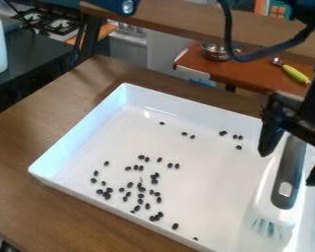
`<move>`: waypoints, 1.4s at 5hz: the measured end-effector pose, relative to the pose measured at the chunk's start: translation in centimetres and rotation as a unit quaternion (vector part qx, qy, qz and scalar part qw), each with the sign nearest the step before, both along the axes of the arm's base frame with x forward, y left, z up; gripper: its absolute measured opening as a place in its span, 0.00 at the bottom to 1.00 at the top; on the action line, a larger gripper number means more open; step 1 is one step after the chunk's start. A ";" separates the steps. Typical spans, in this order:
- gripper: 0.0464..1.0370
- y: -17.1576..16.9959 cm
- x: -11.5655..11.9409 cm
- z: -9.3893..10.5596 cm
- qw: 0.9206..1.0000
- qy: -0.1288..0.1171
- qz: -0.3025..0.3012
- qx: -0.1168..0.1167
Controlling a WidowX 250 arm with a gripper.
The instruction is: Sweep into pile
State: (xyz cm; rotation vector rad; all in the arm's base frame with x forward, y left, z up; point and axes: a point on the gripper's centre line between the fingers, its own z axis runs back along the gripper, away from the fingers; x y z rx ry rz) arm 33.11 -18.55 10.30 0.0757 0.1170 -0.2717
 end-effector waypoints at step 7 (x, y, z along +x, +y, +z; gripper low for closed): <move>0.47 -0.1 0.6 -3.7 0.999 -0.021 -0.010 0.040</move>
